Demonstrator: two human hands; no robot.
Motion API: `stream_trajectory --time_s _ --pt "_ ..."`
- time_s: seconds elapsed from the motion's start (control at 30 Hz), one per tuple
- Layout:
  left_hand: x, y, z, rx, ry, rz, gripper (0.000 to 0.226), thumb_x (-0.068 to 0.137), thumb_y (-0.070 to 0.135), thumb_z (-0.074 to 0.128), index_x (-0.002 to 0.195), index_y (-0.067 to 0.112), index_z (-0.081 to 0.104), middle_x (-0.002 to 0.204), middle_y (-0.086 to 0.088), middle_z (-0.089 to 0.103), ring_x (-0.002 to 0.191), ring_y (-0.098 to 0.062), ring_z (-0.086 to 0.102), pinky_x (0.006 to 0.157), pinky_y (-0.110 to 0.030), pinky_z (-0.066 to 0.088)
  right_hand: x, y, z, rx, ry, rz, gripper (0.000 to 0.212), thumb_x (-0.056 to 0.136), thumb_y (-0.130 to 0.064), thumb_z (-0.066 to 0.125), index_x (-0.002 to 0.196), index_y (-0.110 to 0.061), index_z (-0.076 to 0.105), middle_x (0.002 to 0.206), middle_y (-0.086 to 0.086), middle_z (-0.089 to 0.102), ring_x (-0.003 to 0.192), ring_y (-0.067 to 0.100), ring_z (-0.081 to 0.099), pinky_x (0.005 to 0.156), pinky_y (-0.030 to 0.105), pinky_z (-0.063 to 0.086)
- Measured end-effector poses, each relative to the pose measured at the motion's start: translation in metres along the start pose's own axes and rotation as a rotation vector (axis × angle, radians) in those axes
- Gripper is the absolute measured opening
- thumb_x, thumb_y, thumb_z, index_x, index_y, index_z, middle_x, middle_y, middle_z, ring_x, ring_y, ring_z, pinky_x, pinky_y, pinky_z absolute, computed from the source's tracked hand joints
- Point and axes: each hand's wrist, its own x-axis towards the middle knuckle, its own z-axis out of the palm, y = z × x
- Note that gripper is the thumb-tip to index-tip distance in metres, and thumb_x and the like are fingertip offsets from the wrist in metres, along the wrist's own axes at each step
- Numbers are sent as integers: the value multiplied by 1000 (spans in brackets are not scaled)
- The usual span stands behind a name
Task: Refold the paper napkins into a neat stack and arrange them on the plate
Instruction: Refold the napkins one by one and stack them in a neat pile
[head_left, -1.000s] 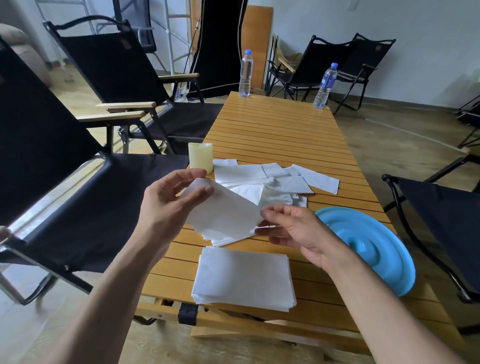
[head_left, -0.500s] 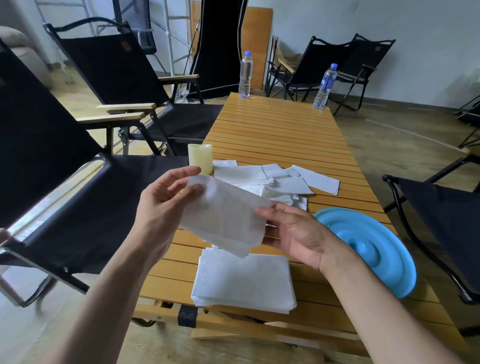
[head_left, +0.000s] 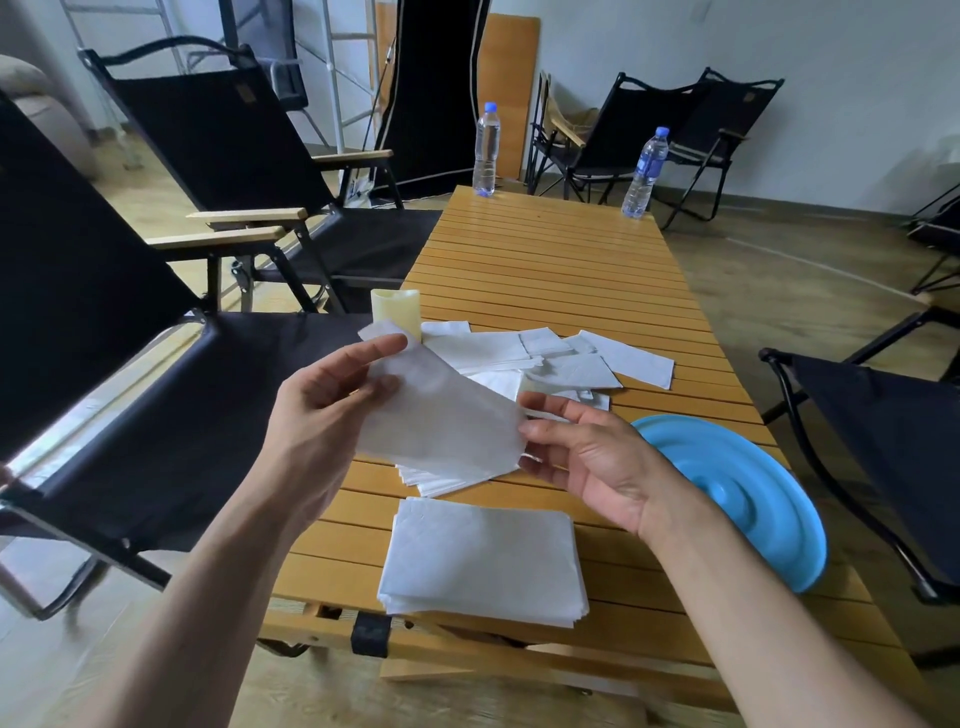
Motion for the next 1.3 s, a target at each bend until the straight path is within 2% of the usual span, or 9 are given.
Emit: stream_trajectory --time_s 0.17,0.33,0.47,0.67,0.77,0.83,1.0,1.07,1.3 --pt "0 0 2 -8 5 -5 29 91 0 66 107 20 79 109 -9 75 94 -14 65 82 -27 49 -1 5 3 -217 22 12 44 78 -4 81 117 -16 67 101 8 78 81 16 72 70 26 56" --pt "2 -1 -3 75 41 24 25 91 8 70 99 29 81 107 5 77 95 -7 67 89 -26 48 2 3 2 -245 99 -73 40 76 -3 82 112 -16 69 95 4 78 78 12 72 62 23 53" --pt "4 -4 -9 215 61 41 34 77 10 83 94 40 80 103 14 77 91 -5 72 85 -25 56 2 3 -2 -214 95 -93 42 74 1 82 111 -15 70 99 6 78 86 17 73 70 26 57" --pt "5 -6 -14 272 -2 26 44 62 9 90 98 32 80 99 6 78 85 -8 74 71 -20 58 3 0 -3 -83 84 -133 50 70 14 76 111 -13 69 100 10 76 89 21 73 90 39 54" --pt "5 -4 -15 244 -27 35 48 53 17 89 99 31 80 99 3 78 85 -11 74 71 -20 58 3 -1 -4 8 85 -136 57 56 9 78 109 -11 70 104 11 75 87 22 74 86 38 55" --pt "5 -4 -15 258 -36 39 49 55 11 90 99 31 80 100 0 78 87 -15 75 75 -26 61 5 0 -6 7 87 -125 50 60 12 77 104 -10 72 102 9 75 86 21 74 82 35 58" --pt "5 -7 -17 396 -53 61 48 65 -6 86 96 31 78 95 0 79 87 -18 75 76 -25 61 5 5 -13 -405 176 -184 33 73 7 81 84 -23 82 97 1 79 98 18 73 88 32 59" --pt "4 -8 -17 504 -66 89 49 68 -9 84 98 28 76 94 -1 79 86 -16 75 75 -20 60 6 7 -14 -557 222 -248 32 71 -2 86 82 -32 82 92 -7 79 95 12 73 80 24 59" --pt "1 -9 -11 643 -68 149 50 69 -9 84 110 20 76 97 7 76 81 1 71 65 -10 53 8 11 -12 -620 232 -272 49 60 2 89 99 -26 78 95 -6 77 93 14 73 77 33 63"
